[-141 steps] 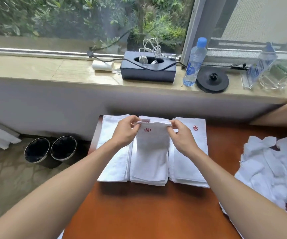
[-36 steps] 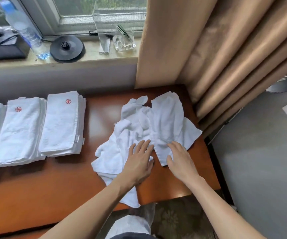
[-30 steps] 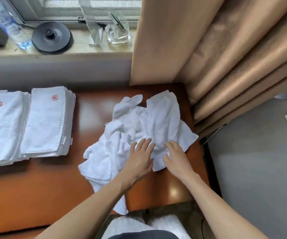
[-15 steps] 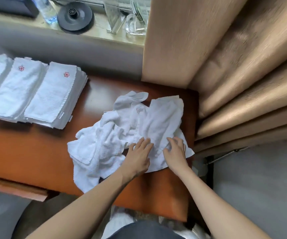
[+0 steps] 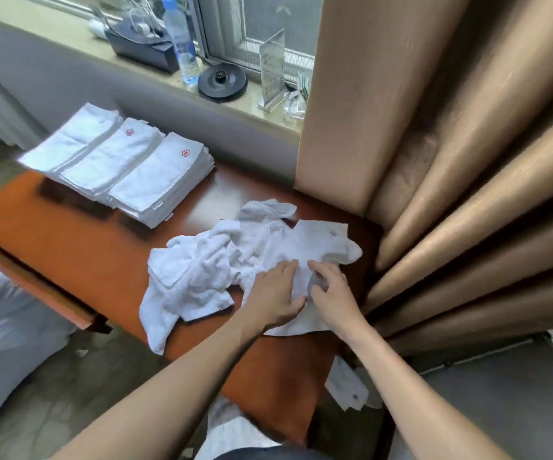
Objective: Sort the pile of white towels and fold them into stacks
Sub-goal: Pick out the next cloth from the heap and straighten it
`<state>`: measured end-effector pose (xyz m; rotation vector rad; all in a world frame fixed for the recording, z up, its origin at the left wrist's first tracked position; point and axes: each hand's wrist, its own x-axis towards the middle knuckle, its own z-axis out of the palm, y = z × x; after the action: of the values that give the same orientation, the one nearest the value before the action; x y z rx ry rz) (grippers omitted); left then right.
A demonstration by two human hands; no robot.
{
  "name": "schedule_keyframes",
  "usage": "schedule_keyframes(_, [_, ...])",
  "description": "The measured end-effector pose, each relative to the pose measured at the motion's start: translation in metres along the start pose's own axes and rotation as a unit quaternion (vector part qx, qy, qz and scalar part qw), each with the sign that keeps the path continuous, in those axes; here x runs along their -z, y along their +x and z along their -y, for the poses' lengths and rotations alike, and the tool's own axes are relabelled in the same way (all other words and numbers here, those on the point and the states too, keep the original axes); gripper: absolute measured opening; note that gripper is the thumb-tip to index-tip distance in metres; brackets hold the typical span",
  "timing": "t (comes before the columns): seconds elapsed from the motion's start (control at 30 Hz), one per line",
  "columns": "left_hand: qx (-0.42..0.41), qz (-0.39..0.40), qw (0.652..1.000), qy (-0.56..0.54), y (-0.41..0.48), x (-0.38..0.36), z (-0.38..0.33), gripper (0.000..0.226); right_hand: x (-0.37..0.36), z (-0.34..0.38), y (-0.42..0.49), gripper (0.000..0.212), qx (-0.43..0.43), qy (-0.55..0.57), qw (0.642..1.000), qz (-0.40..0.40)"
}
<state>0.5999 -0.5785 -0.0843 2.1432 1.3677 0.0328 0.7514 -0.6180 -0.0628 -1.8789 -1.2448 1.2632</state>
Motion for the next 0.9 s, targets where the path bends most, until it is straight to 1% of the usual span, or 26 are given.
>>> schedule_keyframes(0.07, [0.006,-0.043,0.999,-0.003,-0.005,0.007,-0.025,0.069,0.013,0.014,-0.012,0.054,0.023,0.022,0.999,-0.003])
schedule_keyframes(0.17, [0.024,-0.092,0.995,-0.028,-0.014,0.014,-0.060,0.055,0.040,0.029,-0.031,0.051,0.053,0.058,0.997,-0.027])
schedule_keyframes(0.23, [0.042,-0.110,0.991,-0.059,-0.013,0.019,-0.070,0.040,0.049,0.036,-0.033,0.049,0.064,0.080,0.994,-0.035])
schedule_keyframes(0.3, [0.041,-0.141,0.987,-0.063,-0.014,0.025,-0.083,0.020,0.060,0.038,-0.043,0.049,0.091,0.072,0.992,-0.047])
schedule_keyframes(0.33, [0.039,-0.159,0.985,-0.061,-0.014,0.031,-0.088,0.016,0.065,0.040,-0.046,0.051,0.107,0.062,0.991,-0.055])
schedule_keyframes(0.4, [0.024,-0.186,0.981,-0.049,-0.018,0.042,-0.098,0.016,0.073,0.041,-0.051,0.051,0.138,0.052,0.986,-0.079])
schedule_keyframes(0.47, [-0.017,-0.203,0.979,-0.034,-0.026,0.054,-0.107,0.016,0.078,0.039,-0.053,0.046,0.156,0.029,0.982,-0.107])
schedule_keyframes(0.57, [-0.089,-0.218,0.972,-0.014,-0.041,0.075,-0.117,0.010,0.081,0.036,-0.052,0.021,0.165,-0.076,0.973,-0.144])
schedule_keyframes(0.6, [-0.105,-0.226,0.968,-0.003,-0.044,0.084,-0.120,0.011,0.084,0.038,-0.050,0.016,0.175,-0.101,0.968,-0.153])
schedule_keyframes(0.63, [-0.116,-0.237,0.965,0.010,-0.045,0.093,-0.121,0.012,0.087,0.041,-0.048,0.016,0.186,-0.117,0.963,-0.158])
schedule_keyframes(0.7, [-0.126,-0.258,0.957,0.043,-0.047,0.108,-0.122,0.011,0.094,0.046,-0.045,0.018,0.200,-0.139,0.958,-0.149])
schedule_keyframes(0.8, [-0.120,-0.277,0.950,0.081,-0.050,0.118,-0.118,0.010,0.100,0.049,-0.051,0.016,0.206,-0.204,0.948,-0.131])
schedule_keyframes(0.87, [-0.099,-0.277,0.952,0.078,-0.051,0.123,-0.115,0.011,0.104,0.050,-0.058,0.006,0.210,-0.212,0.944,-0.141])
schedule_keyframes(0.9, [-0.088,-0.277,0.954,0.072,-0.050,0.125,-0.115,0.011,0.106,0.052,-0.061,0.010,0.210,-0.213,0.943,-0.147])
